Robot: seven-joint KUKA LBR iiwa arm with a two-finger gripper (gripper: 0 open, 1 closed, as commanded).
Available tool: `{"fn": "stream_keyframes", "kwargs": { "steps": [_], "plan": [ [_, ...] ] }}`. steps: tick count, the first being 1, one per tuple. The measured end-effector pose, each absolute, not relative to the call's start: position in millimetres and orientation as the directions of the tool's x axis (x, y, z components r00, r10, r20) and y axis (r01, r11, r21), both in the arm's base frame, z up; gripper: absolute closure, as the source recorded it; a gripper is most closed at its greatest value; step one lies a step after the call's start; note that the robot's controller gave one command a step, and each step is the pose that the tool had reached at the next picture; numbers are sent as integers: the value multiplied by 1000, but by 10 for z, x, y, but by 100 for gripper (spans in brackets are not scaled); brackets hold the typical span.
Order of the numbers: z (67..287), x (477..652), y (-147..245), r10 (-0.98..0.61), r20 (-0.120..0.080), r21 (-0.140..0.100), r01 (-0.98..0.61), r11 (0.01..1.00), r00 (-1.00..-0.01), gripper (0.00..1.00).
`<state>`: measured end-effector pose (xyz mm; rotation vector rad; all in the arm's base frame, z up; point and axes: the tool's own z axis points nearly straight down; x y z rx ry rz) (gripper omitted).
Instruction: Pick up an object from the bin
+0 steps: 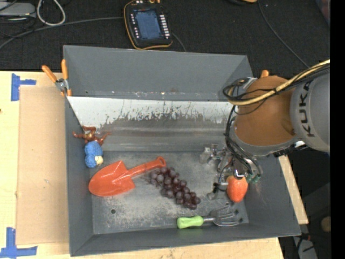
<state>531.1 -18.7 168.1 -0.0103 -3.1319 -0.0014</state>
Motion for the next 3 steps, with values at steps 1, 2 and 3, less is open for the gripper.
{"fn": "stream_keyframes", "kwargs": {
  "steps": [1, 2, 3],
  "plan": [
    [1721, 5327, -185, 5, 2, 0, 5, 1000, -1000, 0],
    [691, 5249, 238, 56, 8, 2, 56, 998, -998, 0],
    [1431, 5186, 497, 102, -10, 1, 102, 995, -995, 0]
  ]
}}
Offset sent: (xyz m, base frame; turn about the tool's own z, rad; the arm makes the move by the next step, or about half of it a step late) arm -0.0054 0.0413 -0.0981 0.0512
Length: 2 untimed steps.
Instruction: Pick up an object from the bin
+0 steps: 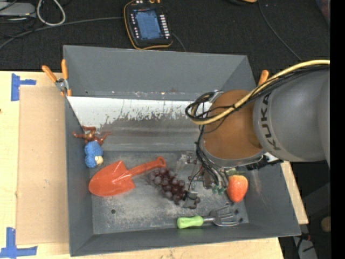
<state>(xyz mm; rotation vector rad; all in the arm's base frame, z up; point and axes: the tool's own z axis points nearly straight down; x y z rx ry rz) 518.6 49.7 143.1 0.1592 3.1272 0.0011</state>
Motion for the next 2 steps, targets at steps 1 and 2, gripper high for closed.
{"fn": "stream_keyframes", "kwargs": {
  "steps": [1, 2],
  "plan": [
    [975, 5218, 369, 228, 16, -4, 228, 974, -974, 0],
    [693, 5183, 469, 234, -6, 1, 234, 972, -972, 0]
  ]
}}
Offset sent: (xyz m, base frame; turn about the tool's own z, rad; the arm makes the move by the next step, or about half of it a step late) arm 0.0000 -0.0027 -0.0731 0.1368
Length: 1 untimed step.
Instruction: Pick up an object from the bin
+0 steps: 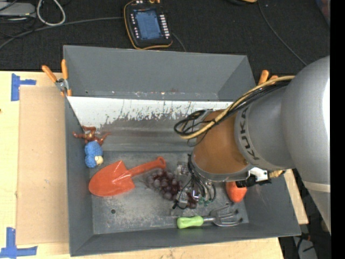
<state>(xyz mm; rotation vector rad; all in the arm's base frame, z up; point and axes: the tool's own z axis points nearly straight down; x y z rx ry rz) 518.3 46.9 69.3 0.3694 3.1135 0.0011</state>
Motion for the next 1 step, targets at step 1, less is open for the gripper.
{"fn": "stream_keyframes", "kwargs": {
  "steps": [1],
  "plan": [
    [695, 5155, 453, 270, 4, 0, 270, 963, -963, 100]
  ]
}}
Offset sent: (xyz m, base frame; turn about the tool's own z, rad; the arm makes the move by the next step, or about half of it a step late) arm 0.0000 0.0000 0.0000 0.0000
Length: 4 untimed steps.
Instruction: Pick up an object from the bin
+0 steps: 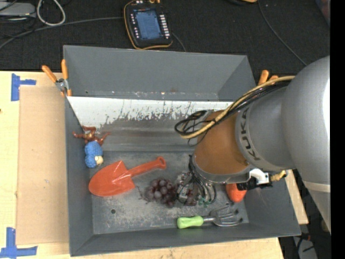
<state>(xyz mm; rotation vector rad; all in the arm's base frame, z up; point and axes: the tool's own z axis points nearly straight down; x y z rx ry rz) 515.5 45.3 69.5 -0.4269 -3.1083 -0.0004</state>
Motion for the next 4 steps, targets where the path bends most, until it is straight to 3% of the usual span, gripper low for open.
{"fn": "stream_keyframes", "kwargs": {
  "steps": [1, 2, 4],
  "plan": [
    [695, 5153, 451, 272, 5, -1, 272, 962, -962, 100],
    [865, 5111, 447, 271, 19, -5, 271, 963, -962, 100],
    [1503, 5123, 450, 265, 17, -3, 265, 964, -964, 100]
  ]
}}
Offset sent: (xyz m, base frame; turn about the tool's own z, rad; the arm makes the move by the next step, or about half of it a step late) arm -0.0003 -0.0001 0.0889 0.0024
